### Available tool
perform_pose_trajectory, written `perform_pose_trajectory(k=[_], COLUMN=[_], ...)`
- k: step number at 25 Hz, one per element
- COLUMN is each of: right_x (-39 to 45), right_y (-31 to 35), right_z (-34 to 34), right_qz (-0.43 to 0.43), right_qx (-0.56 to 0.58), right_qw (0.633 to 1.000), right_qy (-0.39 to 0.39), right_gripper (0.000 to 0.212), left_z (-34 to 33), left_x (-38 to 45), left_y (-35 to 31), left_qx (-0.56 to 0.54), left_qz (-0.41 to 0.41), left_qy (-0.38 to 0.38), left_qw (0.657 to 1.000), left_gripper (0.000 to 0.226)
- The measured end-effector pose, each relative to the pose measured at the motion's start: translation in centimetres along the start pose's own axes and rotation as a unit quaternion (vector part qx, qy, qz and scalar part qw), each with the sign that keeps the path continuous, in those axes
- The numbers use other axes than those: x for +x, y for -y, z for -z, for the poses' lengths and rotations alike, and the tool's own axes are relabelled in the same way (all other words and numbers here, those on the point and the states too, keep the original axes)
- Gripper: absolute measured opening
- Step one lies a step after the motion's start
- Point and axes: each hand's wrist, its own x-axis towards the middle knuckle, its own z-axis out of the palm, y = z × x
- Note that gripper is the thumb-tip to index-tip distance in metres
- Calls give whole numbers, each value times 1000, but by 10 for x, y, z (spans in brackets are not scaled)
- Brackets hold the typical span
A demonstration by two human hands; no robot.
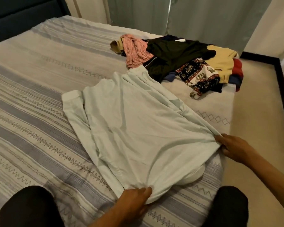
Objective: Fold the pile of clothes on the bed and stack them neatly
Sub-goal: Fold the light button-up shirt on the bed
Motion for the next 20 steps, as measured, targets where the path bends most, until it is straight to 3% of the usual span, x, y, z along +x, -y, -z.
perform_pose_trajectory(k=[3, 5, 7, 9, 12, 14, 16, 18, 20], right_x=[4, 0, -14, -28, -56, -84, -113, -118, -92], right_y=[32, 65, 119, 184, 266, 313, 355, 370, 349], right_z=[20, 27, 18, 11, -10, -32, -55, -71, -58], right_qz=[-45, -25, 28, 94, 167, 245, 299, 312, 294], right_qx=[-62, -66, 24, 121, 120, 91, 12, 0, 67], right_qw=[996, 989, 986, 981, 975, 963, 954, 948, 951], right_qy=[-45, -127, -166, -118, -88, -72, -34, 63, 68], right_gripper=[21, 21, 27, 44, 71, 83, 87, 65, 27], left_z=[21, 52, 77, 101, 133, 141, 144, 142, 138], left_x=[-5, -20, -34, -37, -20, -3, 9, 17, 21], left_y=[5, 22, 58, 106, 177, 213, 234, 252, 265], left_qx=[28, 81, 99, 110, 121, 166, 208, 252, 266], left_qz=[-102, -155, -128, -63, 32, 70, 115, 147, 168], left_qy=[-6, 24, -2, -71, -126, -133, -59, -1, -19], left_qw=[994, 984, 987, 989, 984, 975, 970, 957, 949], left_gripper=[37, 52, 51, 41, 26, 49, 78, 86, 74])
